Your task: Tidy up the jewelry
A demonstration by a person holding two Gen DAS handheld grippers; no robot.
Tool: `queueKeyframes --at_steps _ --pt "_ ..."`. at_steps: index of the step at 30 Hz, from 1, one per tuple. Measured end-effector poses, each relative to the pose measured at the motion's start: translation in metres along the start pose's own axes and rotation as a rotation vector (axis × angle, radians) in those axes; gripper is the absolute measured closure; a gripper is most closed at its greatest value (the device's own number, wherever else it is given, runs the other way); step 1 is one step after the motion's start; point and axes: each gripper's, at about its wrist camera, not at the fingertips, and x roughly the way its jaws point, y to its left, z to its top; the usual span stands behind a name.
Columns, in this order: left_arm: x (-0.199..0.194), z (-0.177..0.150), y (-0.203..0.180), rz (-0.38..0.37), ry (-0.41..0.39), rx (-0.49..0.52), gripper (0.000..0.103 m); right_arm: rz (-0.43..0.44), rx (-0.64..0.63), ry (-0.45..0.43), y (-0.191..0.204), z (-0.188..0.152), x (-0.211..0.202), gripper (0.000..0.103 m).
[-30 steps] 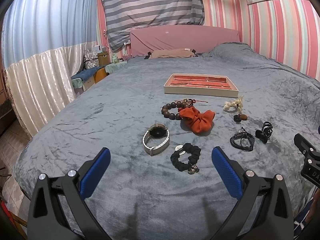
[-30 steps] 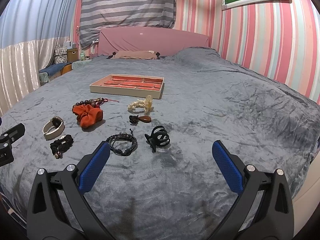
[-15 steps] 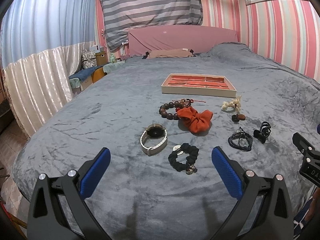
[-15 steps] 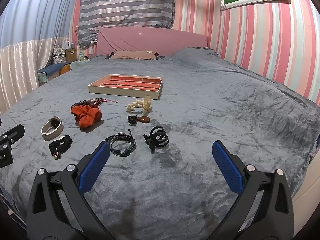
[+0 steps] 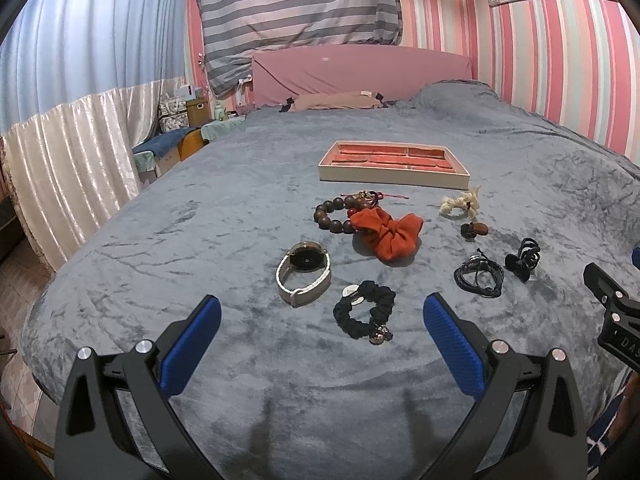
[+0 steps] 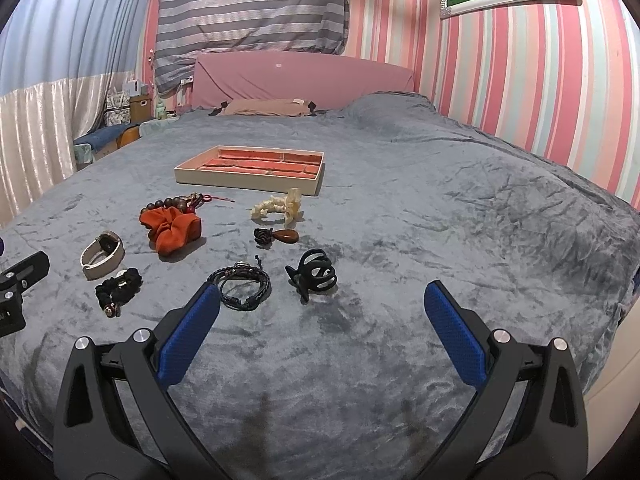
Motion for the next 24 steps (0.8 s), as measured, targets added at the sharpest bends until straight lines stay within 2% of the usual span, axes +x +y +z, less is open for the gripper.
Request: queueKeyframes --at_steps 9,24 --pt "-0.0017 0.0007 -0.0001 -0.013 0.002 0.002 0.004 -0.043 -0.019 -0.010 0.0030 0.0001 -0.0013 0.004" --pt "0.0022 0.0029 0.0000 -0.038 0.001 0.011 0.004 -0.010 -0.016 0.026 0.0016 -0.0009 0.0082 0.004"
